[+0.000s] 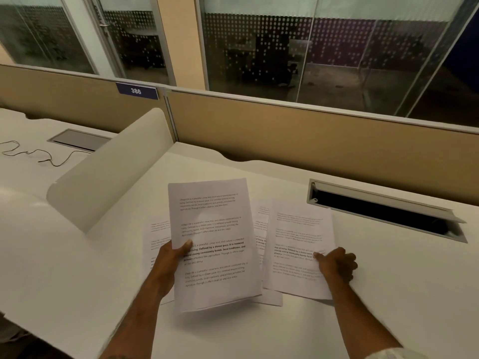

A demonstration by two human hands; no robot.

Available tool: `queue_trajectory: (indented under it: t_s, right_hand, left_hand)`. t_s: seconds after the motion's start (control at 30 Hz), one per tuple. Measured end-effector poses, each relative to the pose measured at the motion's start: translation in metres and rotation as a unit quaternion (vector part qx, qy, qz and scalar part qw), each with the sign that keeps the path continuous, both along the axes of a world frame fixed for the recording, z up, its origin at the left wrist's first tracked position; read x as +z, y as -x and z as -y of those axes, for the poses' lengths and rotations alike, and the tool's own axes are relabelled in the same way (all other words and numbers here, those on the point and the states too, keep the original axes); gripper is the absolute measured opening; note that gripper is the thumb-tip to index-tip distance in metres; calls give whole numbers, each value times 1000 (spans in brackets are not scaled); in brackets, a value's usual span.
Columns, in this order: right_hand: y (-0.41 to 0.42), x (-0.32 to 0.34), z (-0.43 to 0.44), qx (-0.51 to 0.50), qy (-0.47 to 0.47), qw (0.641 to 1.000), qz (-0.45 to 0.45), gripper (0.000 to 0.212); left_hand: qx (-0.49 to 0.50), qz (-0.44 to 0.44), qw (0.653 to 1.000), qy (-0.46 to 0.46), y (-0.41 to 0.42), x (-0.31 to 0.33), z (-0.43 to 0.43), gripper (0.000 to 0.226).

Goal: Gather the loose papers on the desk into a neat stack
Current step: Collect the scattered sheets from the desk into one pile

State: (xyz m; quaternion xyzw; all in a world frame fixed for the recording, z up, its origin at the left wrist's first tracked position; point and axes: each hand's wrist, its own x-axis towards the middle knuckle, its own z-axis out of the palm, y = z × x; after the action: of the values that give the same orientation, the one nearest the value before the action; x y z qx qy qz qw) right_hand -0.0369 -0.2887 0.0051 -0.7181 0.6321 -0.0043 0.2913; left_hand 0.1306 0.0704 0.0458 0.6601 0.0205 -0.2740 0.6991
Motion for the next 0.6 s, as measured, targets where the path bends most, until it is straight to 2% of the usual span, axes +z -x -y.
queue_trajectory:
  t_s: [0.07, 0.17, 0.27, 0.37, 0.43, 0.53, 0.6]
  right_hand:
    - [-8, -4, -5, -1, 0, 1000, -5, 69]
    - [-15, -8, 3, -42, -73, 995, 50, 71]
    - [-11, -2, 17, -40, -121, 987, 96, 55]
    - [-9, 22, 27, 19, -78, 979, 190, 40]
    - [-5, 47, 32, 52, -75, 957, 276, 35]
    - [6, 85, 36, 69, -128, 912, 384, 16]
    - [11, 103, 34, 90, -184, 883, 423, 20]
  left_hand:
    - [2, -1, 1000, -1, -3, -3, 0, 32]
    - [3, -6, 1000, -6, -5, -5, -1, 31]
    - [2, -5, 1000, -8, -7, -4, -1, 29]
    - [1, -4, 1000, -5, -9, 1, -1, 31]
    - [2, 1, 1000, -5, -10, 7, -1, 33]
    - [5, 7, 1000, -2, -11, 13, -1, 34]
    - [6, 12, 1000, -4, -10, 18, 0, 35]
